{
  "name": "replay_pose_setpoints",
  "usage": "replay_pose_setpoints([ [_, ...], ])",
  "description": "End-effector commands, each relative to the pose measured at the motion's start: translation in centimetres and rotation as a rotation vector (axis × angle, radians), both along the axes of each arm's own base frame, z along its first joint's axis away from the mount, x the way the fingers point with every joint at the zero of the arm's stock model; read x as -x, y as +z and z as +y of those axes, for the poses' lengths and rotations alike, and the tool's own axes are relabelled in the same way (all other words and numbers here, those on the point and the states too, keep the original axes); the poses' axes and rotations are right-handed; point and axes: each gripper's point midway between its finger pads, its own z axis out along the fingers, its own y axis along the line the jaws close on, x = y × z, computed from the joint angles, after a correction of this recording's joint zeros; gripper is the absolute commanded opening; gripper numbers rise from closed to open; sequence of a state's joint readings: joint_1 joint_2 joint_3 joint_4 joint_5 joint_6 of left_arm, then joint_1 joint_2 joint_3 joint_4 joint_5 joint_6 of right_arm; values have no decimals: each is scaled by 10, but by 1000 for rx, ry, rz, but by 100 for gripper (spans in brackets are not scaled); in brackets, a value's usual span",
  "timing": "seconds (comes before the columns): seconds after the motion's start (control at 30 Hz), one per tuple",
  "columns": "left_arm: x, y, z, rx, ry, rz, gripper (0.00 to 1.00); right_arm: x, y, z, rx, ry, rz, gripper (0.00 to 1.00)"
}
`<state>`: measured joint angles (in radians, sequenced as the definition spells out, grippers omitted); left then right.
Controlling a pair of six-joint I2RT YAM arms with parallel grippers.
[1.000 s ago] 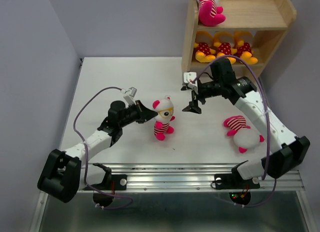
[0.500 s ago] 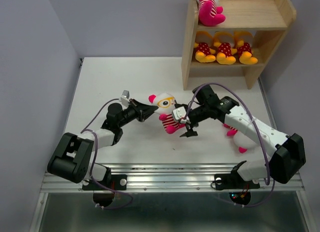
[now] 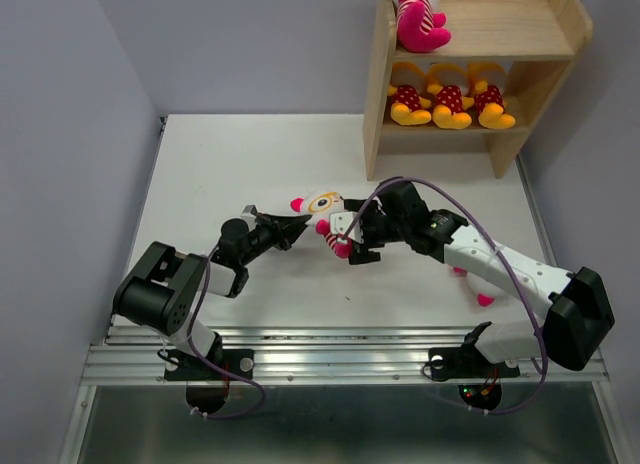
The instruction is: Place and organize the stuffed toys onto the shelf
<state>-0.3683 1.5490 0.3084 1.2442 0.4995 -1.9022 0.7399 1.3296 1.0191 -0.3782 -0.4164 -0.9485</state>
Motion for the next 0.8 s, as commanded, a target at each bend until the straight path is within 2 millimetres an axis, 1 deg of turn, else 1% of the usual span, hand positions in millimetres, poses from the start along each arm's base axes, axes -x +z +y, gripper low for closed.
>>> replay_pose_setpoints([
  [0.0,19,93,5,205,-9,-352,0,-26,30,10,-91,-86,-113,88],
  [0.1,18,90,4,195,-10,-354,0,-22,21,11,-87,-77,-78,79],
  [0.17,19,88,4,197,-10,-358,0,-15,14,14,-74,-55,-57,73],
  [0.3,22,89,5,222,-14,-366,0,-3,13,20,-88,0,-2,67],
  [0.37,22,89,4,226,-18,-374,0,2,14,23,-101,19,22,68],
  [0.4,23,89,4,225,-20,-380,0,6,13,25,-98,42,39,73],
  [0.47,23,90,4,219,-19,-392,0,9,10,25,-96,50,51,83],
  [0.57,23,94,1,205,-29,-422,0,8,2,24,-80,50,57,83],
  [0.67,22,98,-1,192,-39,-448,0,6,-3,25,-72,45,64,77],
  [0.73,22,100,-3,182,-45,-456,0,5,-2,28,-80,42,77,70],
  [0.77,22,103,-3,177,-45,-470,0,5,-5,29,-81,42,92,62],
])
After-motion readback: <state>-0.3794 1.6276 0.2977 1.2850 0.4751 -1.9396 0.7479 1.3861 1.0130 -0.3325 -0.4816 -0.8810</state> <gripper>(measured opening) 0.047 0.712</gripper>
